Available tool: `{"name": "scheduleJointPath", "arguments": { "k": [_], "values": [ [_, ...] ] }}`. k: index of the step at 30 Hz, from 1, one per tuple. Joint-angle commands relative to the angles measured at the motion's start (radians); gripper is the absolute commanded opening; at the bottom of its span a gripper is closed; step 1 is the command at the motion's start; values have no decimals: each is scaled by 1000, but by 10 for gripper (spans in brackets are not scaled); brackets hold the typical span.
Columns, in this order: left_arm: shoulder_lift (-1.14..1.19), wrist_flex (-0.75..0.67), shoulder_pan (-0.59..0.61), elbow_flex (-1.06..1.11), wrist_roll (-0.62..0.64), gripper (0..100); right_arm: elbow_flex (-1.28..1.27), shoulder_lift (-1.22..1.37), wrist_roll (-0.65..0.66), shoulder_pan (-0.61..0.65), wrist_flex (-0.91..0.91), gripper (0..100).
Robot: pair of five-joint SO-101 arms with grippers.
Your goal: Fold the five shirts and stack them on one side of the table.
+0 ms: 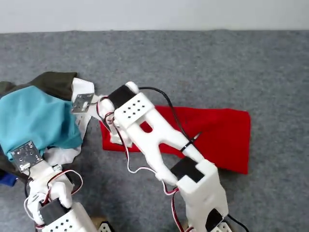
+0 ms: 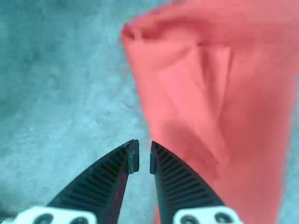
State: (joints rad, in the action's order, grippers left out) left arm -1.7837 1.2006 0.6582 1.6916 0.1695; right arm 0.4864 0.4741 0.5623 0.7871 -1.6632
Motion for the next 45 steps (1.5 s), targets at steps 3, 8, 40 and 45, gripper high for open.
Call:
{"name": "scheduleJointPath", "arguments": {
  "k": [3,8,40,45],
  "values": [
    [3,3,-2,-5,11,16,46,84,-2,-68,236,51],
    [3,3,-2,-5,11,16,46,154,-2,-157,328,50],
    [3,3,-2,-5,11,16,48,229,-63,-111,59,49],
    [3,3,-2,-5,11,16,92,214,-68,-85,-51,11]
  ]
}}
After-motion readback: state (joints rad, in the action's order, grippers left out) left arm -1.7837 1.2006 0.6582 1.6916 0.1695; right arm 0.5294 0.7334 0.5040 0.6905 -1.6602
